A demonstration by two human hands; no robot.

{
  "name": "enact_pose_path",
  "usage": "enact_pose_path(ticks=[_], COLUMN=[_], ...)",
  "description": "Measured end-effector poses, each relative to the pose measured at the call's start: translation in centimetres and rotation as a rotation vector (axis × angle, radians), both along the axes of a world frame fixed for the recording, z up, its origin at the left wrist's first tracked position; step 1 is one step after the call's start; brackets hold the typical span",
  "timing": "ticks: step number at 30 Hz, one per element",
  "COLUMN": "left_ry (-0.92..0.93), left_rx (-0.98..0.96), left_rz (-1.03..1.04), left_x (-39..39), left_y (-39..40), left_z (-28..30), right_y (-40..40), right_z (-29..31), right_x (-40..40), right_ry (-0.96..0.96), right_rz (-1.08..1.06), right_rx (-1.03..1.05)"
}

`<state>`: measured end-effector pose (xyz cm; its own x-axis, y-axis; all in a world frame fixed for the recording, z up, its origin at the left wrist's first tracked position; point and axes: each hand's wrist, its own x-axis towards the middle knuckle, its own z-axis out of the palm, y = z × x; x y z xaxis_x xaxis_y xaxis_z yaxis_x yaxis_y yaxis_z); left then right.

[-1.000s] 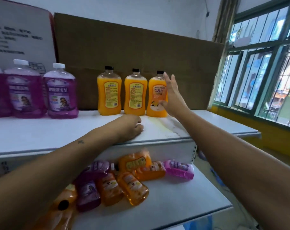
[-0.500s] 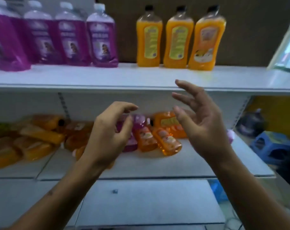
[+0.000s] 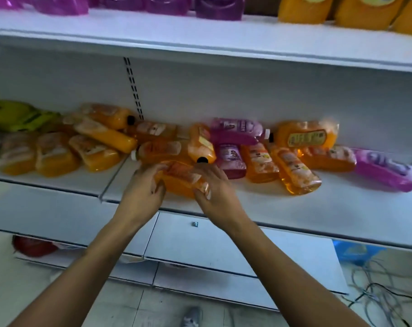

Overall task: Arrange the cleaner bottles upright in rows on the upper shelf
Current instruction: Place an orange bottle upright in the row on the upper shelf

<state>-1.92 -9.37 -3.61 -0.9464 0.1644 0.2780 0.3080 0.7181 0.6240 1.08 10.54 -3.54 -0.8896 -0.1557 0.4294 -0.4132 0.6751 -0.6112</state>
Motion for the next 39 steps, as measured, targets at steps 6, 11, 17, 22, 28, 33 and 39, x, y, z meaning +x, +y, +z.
enact_pose_path(ticks=[6,11,17,22,28,33,39], left_ry=[-0.206,-0.157,-0.144,-0.181,-0.059,-0.049,-0.19], left_rx=[-0.165,-0.237,-0.159,0.084,0.215,0.266,0.206], left_rz=[-0.014,-0.208,-0.123,-0.145,-0.162,-0.257,-0.472], left_x=[-4.4,-7.1,-6.0,-2.9,0.5,2.1,5.6], left_y=[-1.0,-1.8,-1.6,-0.5,4.1,9.8,16.0], left_z=[-4.1,-5.5,-5.0,-1.9,2.8,5.4,5.6], right_y=[-0.9,-2.0,-2.7,-0.3,4.1,7.9,13.8], right_z=[-1.3,-1.7,-0.4,0.6,1.6,2.1,4.0], right_x=[-5.1,-4.8,-4.0,-2.5,1.4,6.1,10.9], right_ry=[-0.242,-0.251,-0.315,-0.277,-0.361,-0.425,-0.439], right_rz=[0.03,-0.036,-0.104,-0.041,0.07,-0.044,-0.162], right_rx=[0.559,0.656,0.793,0.704,0.149,-0.397,-0.956])
